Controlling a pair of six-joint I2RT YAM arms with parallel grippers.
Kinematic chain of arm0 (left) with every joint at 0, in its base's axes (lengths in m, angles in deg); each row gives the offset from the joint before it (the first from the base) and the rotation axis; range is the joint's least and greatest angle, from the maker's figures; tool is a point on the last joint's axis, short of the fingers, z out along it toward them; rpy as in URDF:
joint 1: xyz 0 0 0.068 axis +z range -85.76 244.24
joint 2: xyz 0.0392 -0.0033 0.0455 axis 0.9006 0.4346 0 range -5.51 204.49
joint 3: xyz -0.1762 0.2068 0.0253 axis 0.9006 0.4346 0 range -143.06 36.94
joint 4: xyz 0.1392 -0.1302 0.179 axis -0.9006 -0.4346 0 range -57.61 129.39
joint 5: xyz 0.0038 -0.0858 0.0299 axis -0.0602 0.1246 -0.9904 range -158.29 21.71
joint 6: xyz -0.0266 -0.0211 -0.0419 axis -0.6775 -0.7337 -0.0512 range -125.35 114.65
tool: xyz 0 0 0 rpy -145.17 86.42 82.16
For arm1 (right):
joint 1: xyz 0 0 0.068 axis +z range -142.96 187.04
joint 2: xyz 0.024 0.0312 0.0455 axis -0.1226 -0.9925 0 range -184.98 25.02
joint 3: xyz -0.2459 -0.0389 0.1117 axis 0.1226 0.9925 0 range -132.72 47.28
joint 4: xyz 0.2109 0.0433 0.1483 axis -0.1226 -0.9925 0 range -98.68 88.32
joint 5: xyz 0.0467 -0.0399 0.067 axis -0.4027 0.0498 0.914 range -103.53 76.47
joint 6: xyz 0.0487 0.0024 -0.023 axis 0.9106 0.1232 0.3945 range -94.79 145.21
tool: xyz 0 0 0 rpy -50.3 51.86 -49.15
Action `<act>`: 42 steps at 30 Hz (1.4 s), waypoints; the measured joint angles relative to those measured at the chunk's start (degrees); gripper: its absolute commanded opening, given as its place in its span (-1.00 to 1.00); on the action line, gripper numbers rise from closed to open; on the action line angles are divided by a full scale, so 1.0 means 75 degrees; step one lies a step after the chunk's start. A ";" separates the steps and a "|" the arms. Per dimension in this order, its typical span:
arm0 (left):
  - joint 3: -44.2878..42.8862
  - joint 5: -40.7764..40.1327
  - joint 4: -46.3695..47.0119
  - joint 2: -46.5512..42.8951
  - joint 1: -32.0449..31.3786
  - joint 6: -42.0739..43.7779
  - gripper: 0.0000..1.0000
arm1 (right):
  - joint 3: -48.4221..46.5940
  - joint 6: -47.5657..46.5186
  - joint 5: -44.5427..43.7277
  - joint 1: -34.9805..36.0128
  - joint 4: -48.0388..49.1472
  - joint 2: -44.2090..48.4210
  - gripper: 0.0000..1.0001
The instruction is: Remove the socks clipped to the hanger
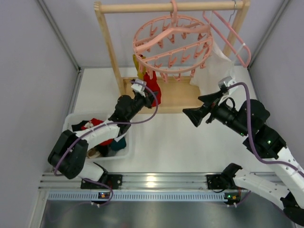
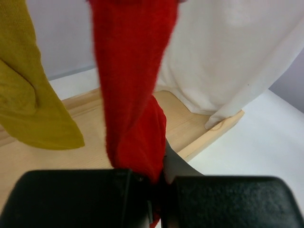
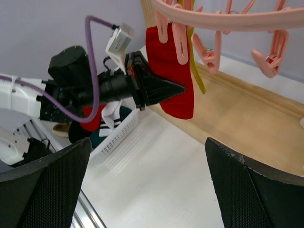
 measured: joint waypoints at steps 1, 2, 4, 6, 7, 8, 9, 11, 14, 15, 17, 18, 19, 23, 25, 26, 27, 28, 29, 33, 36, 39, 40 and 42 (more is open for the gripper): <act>0.0102 -0.0391 -0.0003 -0.0160 -0.0210 0.0023 -1.00 | -0.0006 0.0073 -0.0047 0.0000 0.0085 0.0047 0.99; 0.0192 -0.0691 0.0003 -0.0303 -0.0399 0.0073 -1.00 | -0.0017 0.0125 -0.0093 0.0000 0.0128 0.0064 0.99; 0.0370 -0.1577 0.0006 -0.0632 -0.0979 0.0277 -1.00 | -0.0090 0.0259 -0.0204 0.0000 0.0181 0.0087 0.99; 0.0402 -0.2559 0.0038 -0.0804 -0.1679 0.0612 -1.00 | -0.0283 0.0388 -0.0326 -0.0003 0.0175 0.0052 0.99; 0.0402 -0.3025 0.0076 -0.0819 -0.2034 0.0761 -1.00 | -0.0414 0.0443 -0.0388 -0.0003 0.0157 0.0015 0.99; 0.0393 -0.3427 0.0099 -0.0810 -0.2352 0.0909 -1.00 | -0.0589 0.0493 -0.0475 -0.0003 0.0105 -0.0050 0.99; 0.0382 -0.3861 0.0102 -0.0766 -0.2672 0.1107 -1.00 | -0.0781 0.0525 -0.0597 -0.0003 0.0035 -0.0119 0.99; 0.0268 -0.4788 0.0128 -0.0562 -0.3302 0.1483 -1.00 | -0.1177 0.0577 -0.0842 -0.0003 -0.0119 -0.0274 0.99; -0.0254 -0.6079 0.0154 0.0067 -0.4045 0.2087 -1.00 | -0.1897 0.0650 -0.1306 -0.0003 -0.0513 -0.0562 0.99; -0.0501 -0.6490 0.0152 0.0332 -0.4255 0.2311 -1.00 | -0.2148 0.0653 -0.1457 -0.0003 -0.0644 -0.0673 0.99; -0.1067 -0.7198 0.0160 0.0898 -0.4602 0.2716 -1.00 | -0.2620 0.0644 -0.1644 -0.0003 -0.0874 -0.0924 0.93; -0.1317 -0.7490 0.0163 0.1160 -0.4744 0.2911 -1.00 | -0.2815 0.0638 -0.1673 -0.0003 -0.0959 -0.1046 0.90; -0.1545 -0.7726 0.0187 0.1381 -0.4855 0.3077 -1.00 | -0.2970 0.0635 -0.1682 -0.0003 -0.1058 -0.1154 0.82; -0.2640 -0.8784 0.0207 0.2401 -0.5266 0.3928 -1.00 | -0.3739 0.0603 -0.1658 -0.0003 -0.1588 -0.1795 0.62; -0.3069 -0.9171 0.0210 0.2771 -0.5391 0.4275 -1.00 | -0.4097 0.0592 -0.1652 -0.0003 -0.1842 -0.2165 0.52; -0.3264 -0.9346 0.0210 0.2943 -0.5450 0.4447 -1.00 | -0.4290 0.0562 -0.1702 -0.0003 -0.2037 -0.2375 0.50; -0.3424 -0.9489 0.0210 0.3083 -0.5496 0.4610 -1.00 | -0.4459 0.0539 -0.1775 0.0000 -0.2189 -0.2573 0.46; -0.3547 -0.9608 0.0213 0.3182 -0.5540 0.4744 -1.00 | -0.4584 0.0527 -0.1839 0.0015 -0.2299 -0.2748 0.42; -0.3637 -0.9713 0.0213 0.3249 -0.5578 0.4841 -1.00 | -0.4762 0.0475 -0.2049 0.0073 -0.2498 -0.2987 0.41; -0.3759 -0.9935 0.0245 0.3343 -0.5648 0.5071 -1.00 | -0.5123 0.0262 -0.2833 0.0370 -0.3060 -0.3622 0.39; -0.3768 -1.0016 0.0254 0.3346 -0.5654 0.5158 -1.00 | -0.5327 0.0038 -0.3214 0.0574 -0.3366 -0.4019 0.36; -0.3774 -1.0075 0.0256 0.3346 -0.5657 0.5211 -1.00 | -0.5365 -0.0181 -0.3430 0.0653 -0.3448 -0.4296 0.33; -0.3777 -1.0083 0.0256 0.3348 -0.5659 0.5217 -1.00 | -0.5368 -0.0248 -0.3494 0.0664 -0.3459 -0.4383 0.30; -0.3791 -1.0083 0.0256 0.3357 -0.5665 0.5243 -1.00 | -0.5377 -0.0373 -0.3689 0.0685 -0.3480 -0.4543 0.28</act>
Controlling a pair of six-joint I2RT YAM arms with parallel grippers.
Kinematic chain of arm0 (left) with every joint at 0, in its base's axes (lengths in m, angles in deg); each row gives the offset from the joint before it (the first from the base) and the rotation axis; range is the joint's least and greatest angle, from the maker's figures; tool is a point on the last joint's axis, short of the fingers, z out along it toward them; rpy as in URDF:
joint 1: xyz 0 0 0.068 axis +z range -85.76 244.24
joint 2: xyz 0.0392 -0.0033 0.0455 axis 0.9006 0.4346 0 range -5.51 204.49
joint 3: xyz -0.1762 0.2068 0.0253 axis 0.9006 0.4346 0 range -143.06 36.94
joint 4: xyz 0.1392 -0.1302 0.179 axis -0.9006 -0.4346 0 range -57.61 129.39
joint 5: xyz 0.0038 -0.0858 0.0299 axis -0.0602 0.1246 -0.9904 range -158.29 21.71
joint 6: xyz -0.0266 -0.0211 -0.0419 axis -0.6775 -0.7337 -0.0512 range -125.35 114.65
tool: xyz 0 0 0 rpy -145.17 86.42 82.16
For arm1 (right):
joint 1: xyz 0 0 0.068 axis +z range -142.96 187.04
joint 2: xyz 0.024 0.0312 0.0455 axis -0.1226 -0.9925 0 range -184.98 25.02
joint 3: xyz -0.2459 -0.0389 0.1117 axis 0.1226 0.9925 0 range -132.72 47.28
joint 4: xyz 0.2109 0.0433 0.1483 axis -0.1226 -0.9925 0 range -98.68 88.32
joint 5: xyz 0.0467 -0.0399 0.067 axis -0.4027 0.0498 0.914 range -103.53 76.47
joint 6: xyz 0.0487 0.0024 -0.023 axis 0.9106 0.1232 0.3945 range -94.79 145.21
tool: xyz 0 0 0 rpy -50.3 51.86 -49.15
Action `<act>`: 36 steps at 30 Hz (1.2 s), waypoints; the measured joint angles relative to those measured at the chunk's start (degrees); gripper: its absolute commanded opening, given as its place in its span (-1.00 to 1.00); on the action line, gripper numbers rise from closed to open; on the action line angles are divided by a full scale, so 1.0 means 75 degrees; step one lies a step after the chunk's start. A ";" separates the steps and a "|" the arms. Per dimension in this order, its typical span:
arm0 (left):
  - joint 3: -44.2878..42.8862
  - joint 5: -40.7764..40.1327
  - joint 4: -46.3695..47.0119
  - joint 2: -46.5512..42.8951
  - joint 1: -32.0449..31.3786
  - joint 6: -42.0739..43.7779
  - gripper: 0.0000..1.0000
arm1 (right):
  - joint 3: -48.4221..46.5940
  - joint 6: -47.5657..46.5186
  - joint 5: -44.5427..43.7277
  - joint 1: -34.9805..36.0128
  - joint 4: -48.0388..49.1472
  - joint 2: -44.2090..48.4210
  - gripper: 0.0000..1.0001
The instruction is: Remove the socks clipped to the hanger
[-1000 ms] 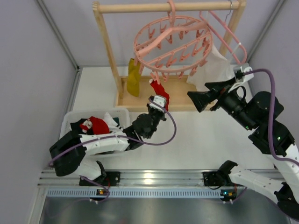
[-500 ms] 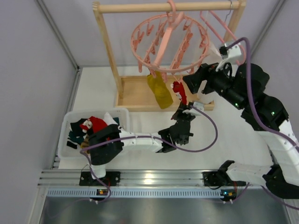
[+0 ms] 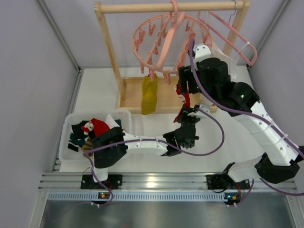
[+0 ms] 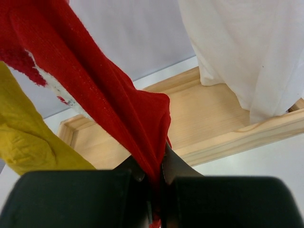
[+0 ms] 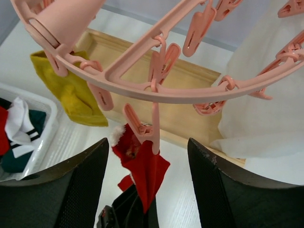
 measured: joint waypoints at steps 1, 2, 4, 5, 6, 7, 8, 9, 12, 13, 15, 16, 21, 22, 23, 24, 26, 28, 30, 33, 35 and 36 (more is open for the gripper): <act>-0.0015 0.0000 -0.0003 0.0000 -0.0006 0.0017 -1.00 | 0.0000 -0.0052 -0.0099 0.0006 0.0003 -0.0073 0.24; -0.0032 0.0000 0.0000 0.0000 -0.0012 0.0029 -1.00 | -0.0003 -0.0096 -0.0152 0.0006 0.0003 -0.0125 0.23; -0.0052 0.0000 0.0003 0.0000 -0.0026 0.0052 -1.00 | -0.0009 -0.0172 -0.0268 0.0006 0.0003 -0.0251 0.22; -0.0052 -0.0003 0.0003 0.0000 -0.0032 0.0061 -1.00 | -0.0041 -0.0210 -0.0312 0.0012 -0.0003 -0.0315 0.22; -0.0052 0.0000 0.0003 0.0000 -0.0035 0.0076 -1.00 | -0.0073 -0.0227 -0.0356 0.0020 0.0009 -0.0373 0.22; -0.0052 -0.0003 0.0003 0.0000 -0.0035 0.0082 -1.00 | -0.0102 -0.0248 -0.0399 0.0032 0.0012 -0.0417 0.22; -0.0052 0.0000 0.0003 0.0000 -0.0035 0.0087 -1.00 | -0.0108 -0.0265 -0.0455 0.0058 0.0015 -0.0449 0.22; -0.0052 -0.0003 0.0003 0.0000 -0.0035 0.0096 -1.00 | -0.0134 -0.0286 -0.0513 0.0085 -0.0003 -0.0487 0.22; -0.0052 0.0000 0.0003 0.0000 -0.0041 0.0114 -1.00 | -0.0204 -0.0344 -0.0624 0.0187 0.0023 -0.0629 0.22; -0.0052 0.0000 0.0003 0.0000 -0.0047 0.0117 -1.00 | -0.0221 -0.0361 -0.0653 0.0216 0.0023 -0.0679 0.22; -0.0052 0.0003 0.0003 0.0000 -0.0055 0.0140 -1.00 | -0.0254 -0.0391 -0.0708 0.0265 0.0038 -0.0790 0.22; -0.0052 0.0003 0.0003 0.0000 -0.0055 0.0143 -1.00 | -0.0256 -0.0405 -0.0752 0.0294 0.0032 -0.0833 0.22; -0.0052 0.0003 0.0003 0.0000 -0.0067 0.0149 -1.00 | -0.0414 -0.0525 -0.1195 0.0536 0.0020 -0.1102 0.22; -0.0052 0.0003 0.0003 0.0000 -0.0070 0.0149 -1.00 | -0.0455 -0.0551 -0.1329 0.0562 0.0006 -0.1142 0.22; -0.0052 0.0003 0.0003 0.0000 -0.0070 0.0149 -1.00 | -0.0460 -0.0565 -0.1466 0.0574 0.0020 -0.1169 0.21; -0.0052 0.0003 0.0003 0.0000 -0.0073 0.0149 -1.00 | -0.0472 -0.0571 -0.1591 0.0589 0.0000 -0.1195 0.21; -0.0052 0.0006 0.0003 0.0000 -0.0076 0.0149 -1.00 | -0.0498 -0.0586 -0.1824 0.0592 0.0009 -0.1262 0.19; -0.0052 0.0006 0.0003 0.0000 -0.0076 0.0149 -1.00 | -0.0498 -0.0612 -0.1938 0.0595 0.0003 -0.1309 0.12; -0.0052 0.0006 0.0003 0.0000 -0.0076 0.0149 -1.00 | -0.0498 -0.0629 -0.2017 0.0595 0.0006 -0.1352 0.02; -0.0052 0.0006 0.0003 0.0000 -0.0076 0.0149 -1.00 | -0.0498 -0.0694 -0.2092 0.0597 0.0009 -0.1408 -0.53; -0.0052 0.0006 0.0000 0.0000 -0.0079 0.0149 -1.00 | -0.0498 -0.0694 -0.2122 0.0600 0.0067 -0.1411 -0.60; -0.0052 0.0006 0.0000 0.0000 -0.0085 0.0149 -1.00 | -0.0501 -0.0697 -0.2133 0.0600 0.0093 -0.1411 -0.61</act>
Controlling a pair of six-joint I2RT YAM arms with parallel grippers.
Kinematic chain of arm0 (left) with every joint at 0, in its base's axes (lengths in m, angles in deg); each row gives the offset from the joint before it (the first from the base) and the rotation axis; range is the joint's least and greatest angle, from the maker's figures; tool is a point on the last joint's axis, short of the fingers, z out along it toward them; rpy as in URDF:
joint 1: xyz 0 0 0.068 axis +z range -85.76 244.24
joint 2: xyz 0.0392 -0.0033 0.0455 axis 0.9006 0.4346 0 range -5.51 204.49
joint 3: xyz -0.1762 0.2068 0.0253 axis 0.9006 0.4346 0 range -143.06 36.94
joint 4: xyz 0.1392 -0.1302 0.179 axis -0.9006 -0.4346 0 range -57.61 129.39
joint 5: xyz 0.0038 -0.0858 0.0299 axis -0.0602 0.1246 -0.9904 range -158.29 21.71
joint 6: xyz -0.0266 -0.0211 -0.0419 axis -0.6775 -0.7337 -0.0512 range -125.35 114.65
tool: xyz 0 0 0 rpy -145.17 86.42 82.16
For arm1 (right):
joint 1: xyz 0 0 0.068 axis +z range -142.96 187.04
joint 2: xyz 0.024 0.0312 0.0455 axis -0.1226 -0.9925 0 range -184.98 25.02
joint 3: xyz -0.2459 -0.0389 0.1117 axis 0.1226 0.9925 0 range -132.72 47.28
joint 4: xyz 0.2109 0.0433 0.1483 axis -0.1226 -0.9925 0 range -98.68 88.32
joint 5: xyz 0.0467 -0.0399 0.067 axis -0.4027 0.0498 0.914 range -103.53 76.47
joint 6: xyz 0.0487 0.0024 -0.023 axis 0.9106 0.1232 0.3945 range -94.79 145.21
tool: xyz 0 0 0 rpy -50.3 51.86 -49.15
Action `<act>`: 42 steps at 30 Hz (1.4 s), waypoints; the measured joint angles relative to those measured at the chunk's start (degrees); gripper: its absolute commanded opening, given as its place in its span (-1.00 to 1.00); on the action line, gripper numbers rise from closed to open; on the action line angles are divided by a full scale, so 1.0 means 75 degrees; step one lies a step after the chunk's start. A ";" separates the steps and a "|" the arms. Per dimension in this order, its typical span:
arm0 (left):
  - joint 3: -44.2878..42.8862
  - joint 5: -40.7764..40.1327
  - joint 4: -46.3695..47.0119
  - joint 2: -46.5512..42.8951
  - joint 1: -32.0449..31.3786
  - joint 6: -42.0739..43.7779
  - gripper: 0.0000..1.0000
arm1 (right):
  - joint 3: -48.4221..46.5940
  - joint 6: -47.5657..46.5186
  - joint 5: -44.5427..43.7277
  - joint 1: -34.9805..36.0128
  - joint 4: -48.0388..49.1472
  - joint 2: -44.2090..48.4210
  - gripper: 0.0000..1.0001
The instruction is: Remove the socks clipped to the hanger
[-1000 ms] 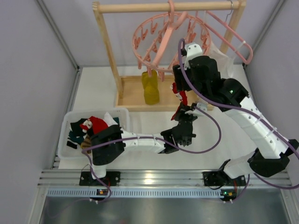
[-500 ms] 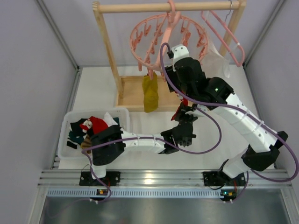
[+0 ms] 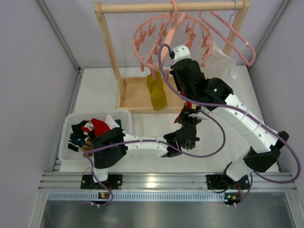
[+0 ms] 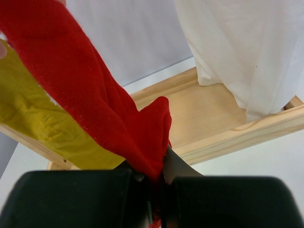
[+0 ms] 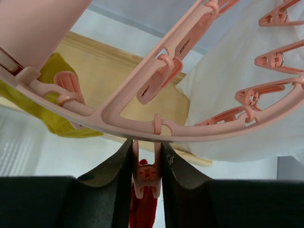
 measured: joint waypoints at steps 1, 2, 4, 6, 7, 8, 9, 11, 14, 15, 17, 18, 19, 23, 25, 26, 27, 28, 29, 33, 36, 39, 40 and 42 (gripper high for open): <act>0.0003 -0.0003 0.0000 0.0000 -0.0012 -0.0006 -1.00 | -0.0006 0.0006 -0.0017 0.0003 0.0003 0.0003 -0.60; 0.0003 0.0000 0.0000 0.0000 -0.0020 -0.0015 -1.00 | -0.0023 0.0000 -0.0015 0.0006 -0.0006 0.0000 -0.57; 0.0073 0.0012 0.0015 -0.0012 -0.0026 -0.0102 -1.00 | -0.0041 0.0006 -0.0015 0.0006 -0.0006 0.0000 -0.56; 0.0358 -0.0003 0.0020 -0.0079 -0.0009 -0.0289 -1.00 | -0.0050 0.0006 -0.0003 0.0009 -0.0003 0.0000 -0.56; 0.0577 -0.0006 0.0020 -0.0140 0.0012 -0.0408 -1.00 | -0.0050 0.0006 0.0032 0.0012 -0.0003 0.0000 -0.54; 0.0819 -0.0026 0.0000 -0.0221 0.0038 -0.0516 -1.00 | -0.0050 0.0009 0.0073 0.0012 0.0000 0.0000 -0.53; 0.1078 -0.0067 -0.0020 -0.0318 0.0073 -0.0641 -1.00 | -0.0050 0.0012 0.0111 0.0012 0.0006 0.0000 -0.51; 0.1647 -0.0128 -0.0067 -0.0638 0.0131 -0.0886 -1.00 | -0.0050 0.0017 0.0219 0.0012 0.0026 0.0003 -0.43; 0.2736 -0.0347 -0.0125 -0.1504 0.0195 -0.1408 -1.00 | -0.0050 0.0070 0.0428 0.0015 0.0026 0.0003 -0.21; 0.3066 -0.0446 -0.0187 -0.1851 0.0198 -0.1617 -1.00 | -0.0050 0.0087 0.0501 0.0015 0.0029 0.0003 -0.04; 0.3593 -0.0600 -0.0577 -0.2617 0.0201 -0.2127 -1.00 | -0.0050 0.0157 0.0627 0.0015 0.0029 0.0003 0.15; 0.3777 -0.0644 -0.0901 -0.3002 0.0201 -0.2483 -1.00 | -0.0047 0.0181 0.0673 0.0015 0.0029 0.0003 0.29; 0.3879 -0.0673 -0.1137 -0.3284 0.0201 -0.2766 -1.00 | -0.0041 0.0213 0.0711 0.0015 0.0029 0.0003 0.35; 0.4051 -0.0653 -0.2865 -0.4570 0.0289 -0.4284 -1.00 | 0.0146 0.0312 0.0930 0.0015 0.0067 0.0143 0.74; 0.4074 -0.0632 -0.3882 -0.5141 0.0341 -0.5056 -1.00 | 0.0420 0.0391 0.1061 0.0017 0.0099 0.0358 0.99; 0.4074 -0.0632 -0.4380 -0.5397 0.0364 -0.5386 -1.00 | 0.0557 0.0393 0.1099 0.0017 0.0102 0.0475 0.99; 0.4071 -0.0629 -0.4916 -0.5671 0.0373 -0.5738 -1.00 | 0.0723 0.0414 0.1137 0.0017 0.0134 0.0627 0.99; 0.4071 -0.0632 -0.5447 -0.5936 0.0391 -0.6067 -1.00 | 0.0877 0.0431 0.1169 0.0017 0.0137 0.0781 0.99; 0.4071 -0.0632 -0.5931 -0.6167 0.0423 -0.6353 -1.00 | 0.1026 0.0440 0.1195 0.0017 0.0149 0.0944 0.99; 0.4074 -0.0420 -0.7615 -0.6974 0.0790 -0.7326 -1.00 | 0.1655 0.0527 0.1274 0.0020 0.0306 0.1725 0.99; 0.4074 0.0219 -0.8655 -0.7618 0.1702 -0.7834 -1.00 | 0.2154 0.0595 0.1294 0.0020 0.0513 0.2390 0.99; 0.4065 0.0743 -0.9259 -0.7944 0.2865 -0.8055 -1.00 | 0.2527 0.0650 0.1274 0.0020 0.0629 0.2900 0.99; 0.4062 0.0930 -0.9474 -0.8040 0.3264 -0.8131 -1.00 | 0.2637 0.0682 0.1274 0.0020 0.0670 0.3040 0.99; 0.4057 0.1343 -0.9876 -0.8186 0.3926 -0.8274 -1.00 | 0.2853 0.0714 0.1256 0.0020 0.0729 0.3252 0.99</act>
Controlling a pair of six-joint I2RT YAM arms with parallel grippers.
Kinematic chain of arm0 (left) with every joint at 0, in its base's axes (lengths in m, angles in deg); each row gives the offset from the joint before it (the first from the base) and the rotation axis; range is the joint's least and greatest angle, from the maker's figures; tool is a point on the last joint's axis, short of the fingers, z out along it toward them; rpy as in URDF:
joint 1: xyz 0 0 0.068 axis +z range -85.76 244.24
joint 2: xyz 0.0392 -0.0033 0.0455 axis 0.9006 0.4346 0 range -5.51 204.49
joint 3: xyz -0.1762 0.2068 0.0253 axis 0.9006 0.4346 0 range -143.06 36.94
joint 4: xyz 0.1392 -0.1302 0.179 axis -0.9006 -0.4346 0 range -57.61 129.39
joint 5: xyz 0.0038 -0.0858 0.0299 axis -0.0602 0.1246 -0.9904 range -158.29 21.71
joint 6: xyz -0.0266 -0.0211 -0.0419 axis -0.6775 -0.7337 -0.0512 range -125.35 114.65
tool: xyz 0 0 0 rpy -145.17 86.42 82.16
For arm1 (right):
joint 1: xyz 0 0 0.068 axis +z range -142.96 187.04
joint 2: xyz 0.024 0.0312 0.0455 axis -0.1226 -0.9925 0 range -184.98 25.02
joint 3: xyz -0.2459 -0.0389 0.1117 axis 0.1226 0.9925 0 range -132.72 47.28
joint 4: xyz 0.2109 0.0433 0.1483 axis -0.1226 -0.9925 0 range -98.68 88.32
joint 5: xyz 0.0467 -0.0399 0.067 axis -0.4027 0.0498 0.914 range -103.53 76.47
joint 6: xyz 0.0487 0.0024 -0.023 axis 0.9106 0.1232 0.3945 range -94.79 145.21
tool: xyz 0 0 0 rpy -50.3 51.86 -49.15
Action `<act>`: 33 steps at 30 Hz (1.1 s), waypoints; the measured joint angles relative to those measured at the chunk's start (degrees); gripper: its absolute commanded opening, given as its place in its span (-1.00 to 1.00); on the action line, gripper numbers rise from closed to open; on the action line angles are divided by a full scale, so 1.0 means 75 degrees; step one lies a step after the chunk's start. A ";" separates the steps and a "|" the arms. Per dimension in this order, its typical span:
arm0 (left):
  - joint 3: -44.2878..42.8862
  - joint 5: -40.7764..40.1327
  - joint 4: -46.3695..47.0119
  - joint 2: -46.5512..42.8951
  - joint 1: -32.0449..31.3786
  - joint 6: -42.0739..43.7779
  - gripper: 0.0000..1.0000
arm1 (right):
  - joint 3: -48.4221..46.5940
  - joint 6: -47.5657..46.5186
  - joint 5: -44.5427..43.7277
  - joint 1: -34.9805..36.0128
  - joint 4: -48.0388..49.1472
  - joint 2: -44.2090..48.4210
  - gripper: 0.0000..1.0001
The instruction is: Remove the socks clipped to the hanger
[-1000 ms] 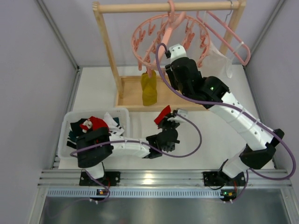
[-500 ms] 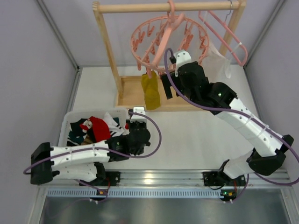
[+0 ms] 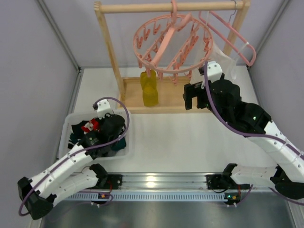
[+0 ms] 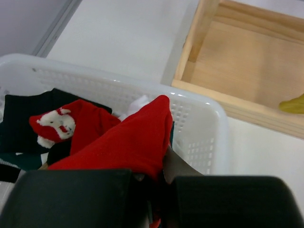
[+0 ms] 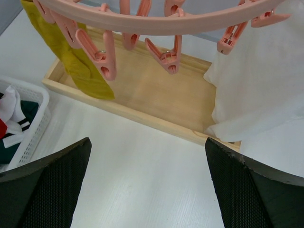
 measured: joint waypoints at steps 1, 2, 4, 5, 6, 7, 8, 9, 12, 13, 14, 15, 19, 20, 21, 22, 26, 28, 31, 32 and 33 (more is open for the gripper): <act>0.0000 0.0125 -0.0140 -0.0047 0.0204 -0.0070 -1.00 | 0.0082 0.0020 -0.0015 0.0000 0.0026 0.0064 0.99; -0.0006 0.0303 -0.0312 -0.0102 0.0402 -0.0143 -1.00 | 0.0134 0.0035 -0.0023 0.0000 0.0047 0.0096 0.99; -0.0006 0.0568 -0.0600 -0.0201 0.0711 -0.0300 -0.97 | 0.0221 0.0052 -0.0035 0.0000 0.0114 0.0111 0.99; -0.0006 0.0702 -0.0714 -0.0245 0.0819 -0.0361 -0.92 | 0.0256 0.0052 -0.0035 0.0000 0.0125 0.0105 0.99; -0.0006 0.0831 -0.0807 -0.0277 0.0912 -0.0414 -0.86 | 0.0280 0.0055 -0.0038 0.0000 0.0125 0.0102 0.99; -0.0006 0.0976 -0.0863 -0.0297 0.0982 -0.0466 -0.75 | 0.0321 0.0055 -0.0038 0.0000 0.0154 0.0102 0.99; -0.0006 0.1110 -0.0898 -0.0303 0.1032 -0.0516 -0.67 | 0.0358 0.0055 -0.0041 0.0000 0.0163 0.0102 0.99; -0.0006 0.1221 -0.0935 -0.0303 0.1055 -0.0571 -0.55 | 0.0382 0.0052 -0.0044 0.0000 0.0154 0.0099 0.99; -0.0003 0.1460 -0.1090 -0.0329 0.1084 -0.0685 0.37 | 0.0472 0.0055 -0.0070 0.0000 0.0175 0.0093 0.99; -0.0003 0.1475 -0.1139 -0.0364 0.1084 -0.0766 0.75 | 0.0493 0.0052 -0.0070 0.0000 0.0178 0.0093 0.99; 0.0000 0.1463 -0.1198 -0.0414 0.1084 -0.0854 0.97 | 0.0519 0.0052 -0.0082 0.0000 0.0192 0.0093 0.99; 0.0003 0.1466 -0.1247 -0.0469 0.1084 -0.0898 0.97 | 0.0527 0.0052 -0.0090 0.0000 0.0204 0.0087 0.99; -0.0003 0.1460 -0.1352 -0.0831 0.1084 -0.1011 0.97 | 0.0565 0.0052 -0.0102 0.0000 0.0248 0.0085 0.99; -0.0020 0.1480 -0.1370 -0.0915 0.1084 -0.1008 0.96 | 0.0571 0.0052 -0.0102 0.0000 0.0248 0.0073 0.99; -0.0050 0.1513 -0.1384 -0.0973 0.1084 -0.1005 0.97 | 0.0580 0.0055 -0.0105 0.0000 0.0265 0.0058 0.99; -0.0102 0.1582 -0.1396 -0.1005 0.1084 -0.0997 0.97 | 0.0609 0.0055 -0.0105 0.0000 0.0291 0.0052 0.99; -0.0341 0.2492 -0.1011 -0.0997 0.1090 -0.0513 0.97 | 0.0764 0.0064 -0.0070 0.0000 0.0344 0.0052 0.99; -0.0344 0.3174 -0.0554 -0.0866 0.1090 -0.0143 0.97 | 0.0842 0.0108 0.0015 -0.0006 0.0423 0.0061 0.99; -0.0268 0.4328 0.0557 -0.0495 0.1090 0.0560 0.97 | 0.0988 0.0131 0.0195 -0.0020 0.0548 0.0111 0.99; -0.0157 0.4651 0.1081 -0.0347 0.1093 0.0796 0.97 | 0.1043 0.0143 0.0259 -0.0023 0.0577 0.0143 0.99; -0.0009 0.4937 0.1614 -0.0195 0.1090 0.1037 0.97 | 0.1119 0.0163 0.0326 -0.0023 0.0627 0.0192 0.99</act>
